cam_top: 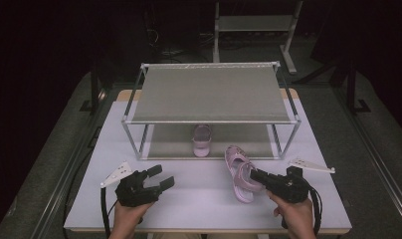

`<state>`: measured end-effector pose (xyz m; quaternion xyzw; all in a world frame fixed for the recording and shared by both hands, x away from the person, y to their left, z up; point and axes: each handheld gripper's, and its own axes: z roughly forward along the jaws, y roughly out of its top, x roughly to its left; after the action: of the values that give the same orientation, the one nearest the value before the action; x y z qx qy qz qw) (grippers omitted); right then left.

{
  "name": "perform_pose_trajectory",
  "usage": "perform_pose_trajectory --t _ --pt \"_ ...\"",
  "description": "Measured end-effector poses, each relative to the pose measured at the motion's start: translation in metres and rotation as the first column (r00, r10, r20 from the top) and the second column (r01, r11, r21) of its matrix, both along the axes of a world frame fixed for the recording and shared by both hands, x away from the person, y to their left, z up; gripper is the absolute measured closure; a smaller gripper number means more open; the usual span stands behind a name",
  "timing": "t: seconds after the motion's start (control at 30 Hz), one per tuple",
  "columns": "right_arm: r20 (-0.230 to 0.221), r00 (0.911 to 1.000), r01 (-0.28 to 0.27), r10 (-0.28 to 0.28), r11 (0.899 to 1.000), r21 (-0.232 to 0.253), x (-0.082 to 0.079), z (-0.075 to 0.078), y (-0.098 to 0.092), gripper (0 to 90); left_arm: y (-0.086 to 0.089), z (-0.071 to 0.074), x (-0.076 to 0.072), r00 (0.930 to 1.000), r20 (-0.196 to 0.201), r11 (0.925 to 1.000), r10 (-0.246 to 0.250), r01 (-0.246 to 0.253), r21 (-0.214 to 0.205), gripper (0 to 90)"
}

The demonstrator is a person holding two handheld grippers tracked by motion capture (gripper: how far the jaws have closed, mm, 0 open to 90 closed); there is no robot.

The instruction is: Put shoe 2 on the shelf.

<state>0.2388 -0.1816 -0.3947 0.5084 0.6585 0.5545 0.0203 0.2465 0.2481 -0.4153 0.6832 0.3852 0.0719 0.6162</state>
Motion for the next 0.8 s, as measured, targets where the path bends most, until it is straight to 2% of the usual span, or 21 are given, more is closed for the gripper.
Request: perform_pose_trajectory --t 0.43,0.67,0.8 --pt "-0.004 0.9996 0.027 -0.027 0.999 0.033 0.021 -0.001 0.013 81.7 0.003 0.000 0.001 1.0000 -0.002 1.0000 0.004 -0.004 -0.005 23.8" --pt "-0.006 0.9991 0.042 -0.042 0.999 0.016 0.033 -0.004 0.021 81.6 0.004 0.000 0.002 1.0000 -0.003 1.0000 0.005 -0.005 -0.004 23.8" --pt "0.000 0.9988 0.049 -0.049 0.998 0.025 0.038 -0.005 0.026 81.7 0.004 0.000 0.002 1.0000 -0.004 1.0000 0.006 -0.006 -0.005 23.8"
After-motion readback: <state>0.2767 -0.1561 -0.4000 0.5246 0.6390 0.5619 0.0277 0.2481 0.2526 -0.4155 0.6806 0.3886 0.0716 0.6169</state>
